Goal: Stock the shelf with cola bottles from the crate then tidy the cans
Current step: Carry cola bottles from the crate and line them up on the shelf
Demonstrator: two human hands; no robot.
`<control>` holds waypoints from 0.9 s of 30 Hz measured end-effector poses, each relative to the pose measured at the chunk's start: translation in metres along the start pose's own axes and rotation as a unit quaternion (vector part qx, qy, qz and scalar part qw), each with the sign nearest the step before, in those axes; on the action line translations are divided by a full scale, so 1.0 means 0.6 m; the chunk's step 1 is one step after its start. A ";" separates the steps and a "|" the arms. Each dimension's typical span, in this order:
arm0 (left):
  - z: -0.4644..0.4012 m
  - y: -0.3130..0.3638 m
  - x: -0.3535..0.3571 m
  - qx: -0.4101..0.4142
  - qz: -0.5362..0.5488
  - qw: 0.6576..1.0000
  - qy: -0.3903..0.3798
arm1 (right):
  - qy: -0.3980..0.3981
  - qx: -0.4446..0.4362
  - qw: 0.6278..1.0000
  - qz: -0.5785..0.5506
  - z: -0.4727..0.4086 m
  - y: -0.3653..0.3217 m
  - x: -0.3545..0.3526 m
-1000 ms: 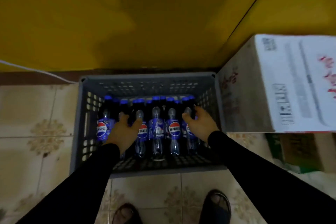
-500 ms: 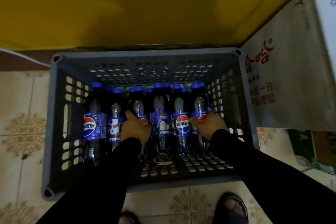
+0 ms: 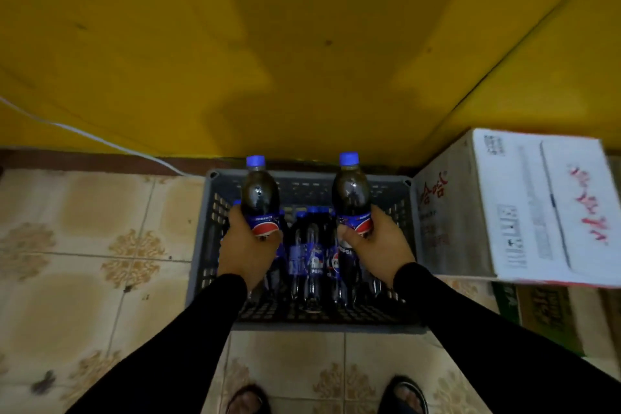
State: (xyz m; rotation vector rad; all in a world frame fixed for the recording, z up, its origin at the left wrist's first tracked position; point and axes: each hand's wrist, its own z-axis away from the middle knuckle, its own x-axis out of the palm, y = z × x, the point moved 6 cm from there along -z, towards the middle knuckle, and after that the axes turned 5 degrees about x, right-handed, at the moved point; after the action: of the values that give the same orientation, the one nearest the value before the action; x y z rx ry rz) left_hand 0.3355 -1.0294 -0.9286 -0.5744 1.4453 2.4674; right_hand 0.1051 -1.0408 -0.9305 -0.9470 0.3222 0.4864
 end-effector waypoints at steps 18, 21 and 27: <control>0.351 0.613 -0.599 0.212 0.283 0.931 0.086 | -0.051 -0.305 0.938 -0.156 0.470 -0.758 -0.259; 0.417 0.664 -0.666 0.254 0.295 0.915 0.104 | -0.067 -0.329 0.921 -0.197 0.545 -0.833 -0.278; 0.628 0.729 -0.779 0.311 0.325 0.881 0.146 | -0.123 -0.382 0.882 -0.247 0.735 -0.949 -0.292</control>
State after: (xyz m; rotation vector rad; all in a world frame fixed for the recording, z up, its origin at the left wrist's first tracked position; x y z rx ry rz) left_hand 0.5063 -0.9131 -0.2147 -0.3572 2.7737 2.1293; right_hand 0.2812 -0.9961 -0.2117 -1.6563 -0.3824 0.2438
